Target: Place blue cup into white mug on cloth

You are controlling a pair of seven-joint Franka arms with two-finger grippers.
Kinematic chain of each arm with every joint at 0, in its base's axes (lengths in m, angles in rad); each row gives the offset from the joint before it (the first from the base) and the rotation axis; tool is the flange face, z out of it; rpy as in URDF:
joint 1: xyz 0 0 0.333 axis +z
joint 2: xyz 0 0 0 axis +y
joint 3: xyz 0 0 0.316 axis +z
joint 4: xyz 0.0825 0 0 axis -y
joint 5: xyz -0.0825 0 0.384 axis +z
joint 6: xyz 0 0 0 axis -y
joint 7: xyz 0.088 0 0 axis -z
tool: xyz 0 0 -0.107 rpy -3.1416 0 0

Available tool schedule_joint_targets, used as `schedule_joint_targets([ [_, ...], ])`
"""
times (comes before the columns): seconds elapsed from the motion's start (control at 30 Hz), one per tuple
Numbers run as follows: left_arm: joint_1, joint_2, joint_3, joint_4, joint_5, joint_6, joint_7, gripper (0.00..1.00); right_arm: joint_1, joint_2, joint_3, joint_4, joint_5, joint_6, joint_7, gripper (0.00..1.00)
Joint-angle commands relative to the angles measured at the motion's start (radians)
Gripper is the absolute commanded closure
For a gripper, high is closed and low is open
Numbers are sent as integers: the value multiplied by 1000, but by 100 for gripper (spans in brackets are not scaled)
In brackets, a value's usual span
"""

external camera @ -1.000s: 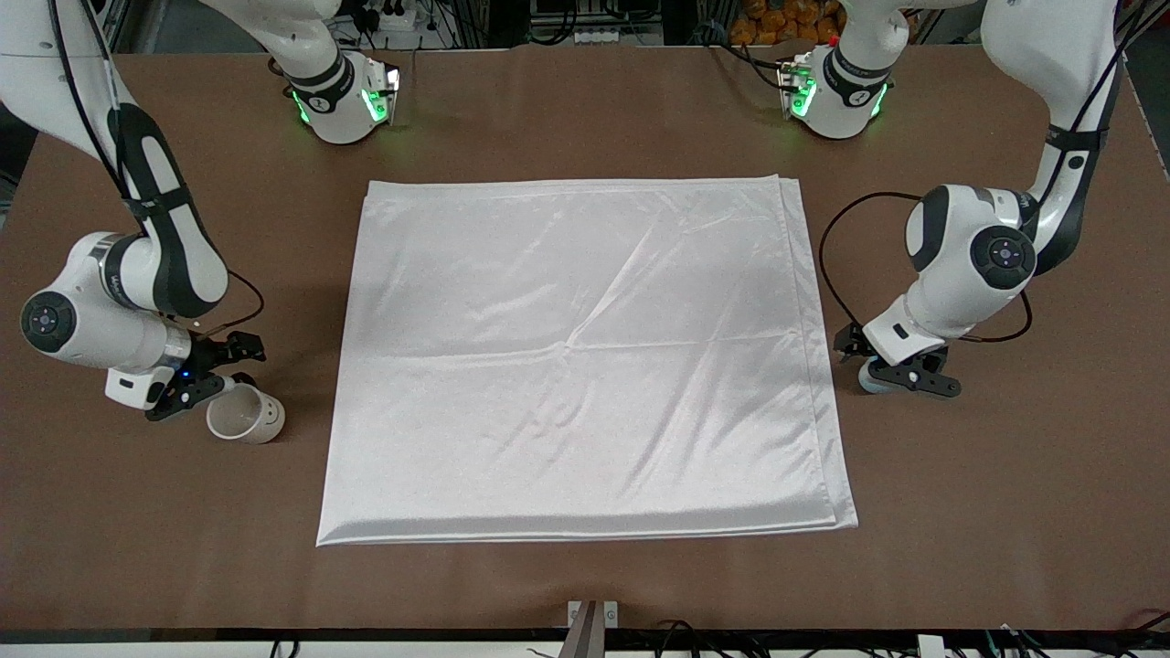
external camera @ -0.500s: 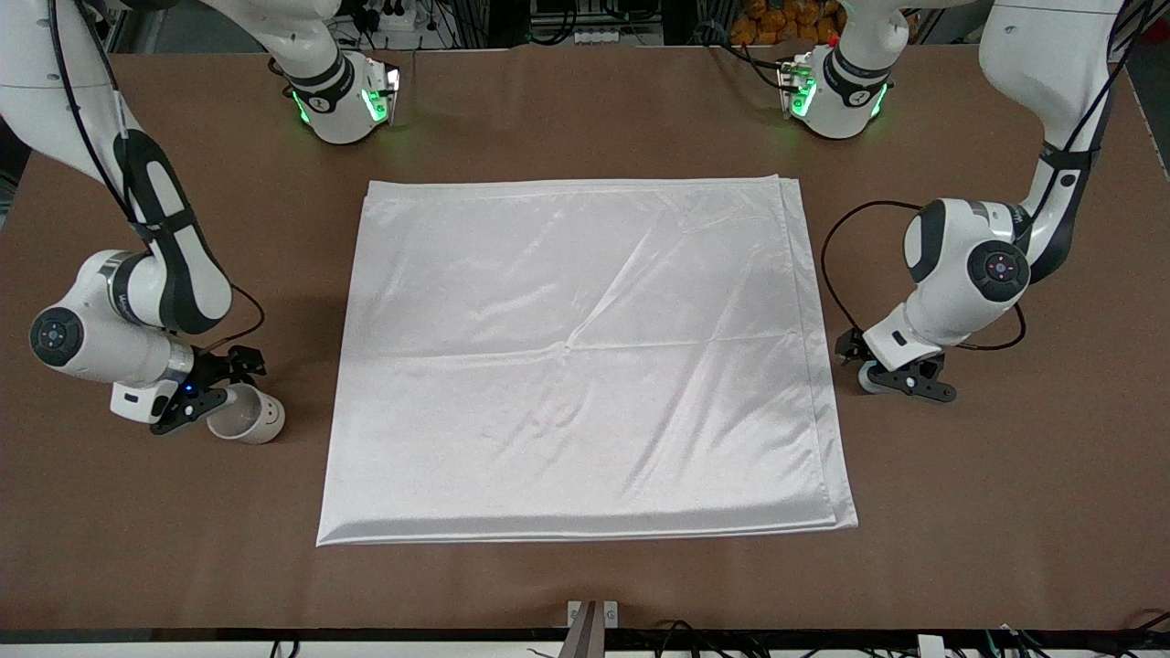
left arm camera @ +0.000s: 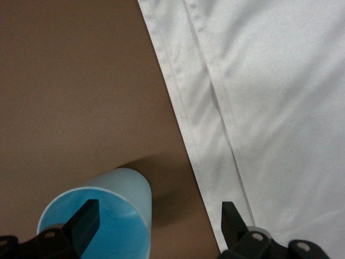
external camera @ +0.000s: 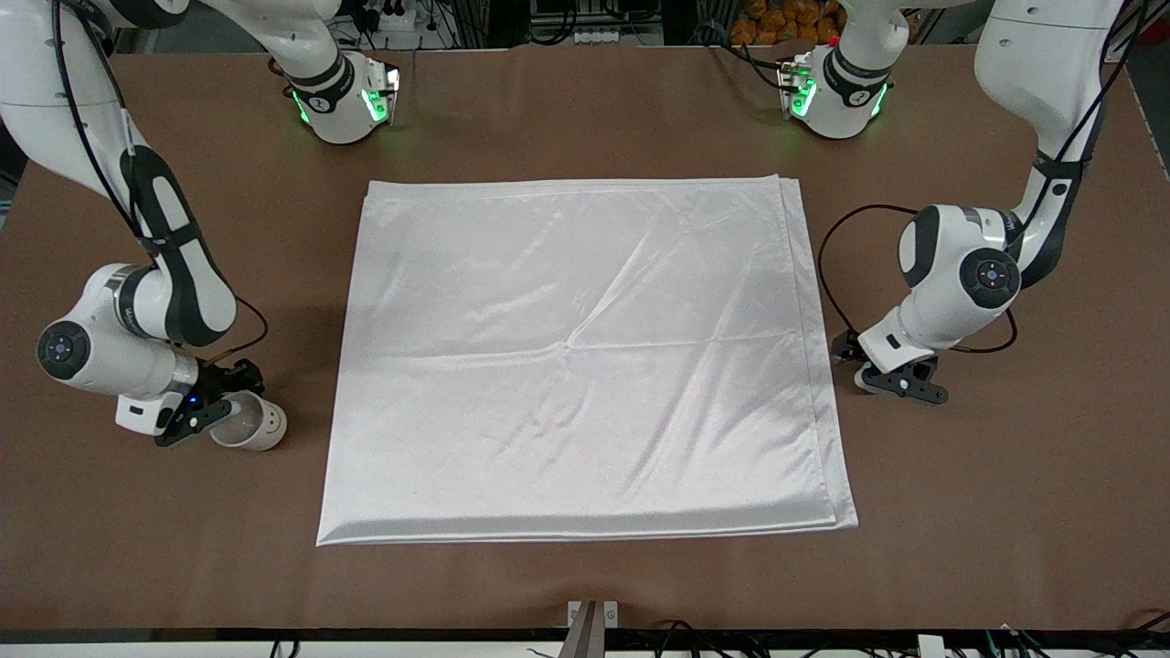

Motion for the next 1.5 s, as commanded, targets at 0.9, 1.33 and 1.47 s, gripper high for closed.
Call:
schedule_joint_targets([
  [0.9, 42, 32, -7, 1, 21, 48, 39, 55, 89, -2, 13, 20, 15, -9, 231, 100],
  [1.33, 39, 32, -7, 2, 21, 48, 39, 85, 270, -40, 16, 64, 15, -104, 602, 100],
  [1.47, 40, 30, -7, 2, 21, 48, 40, 100, 335, -42, 19, 124, 15, -187, 723, 100],
])
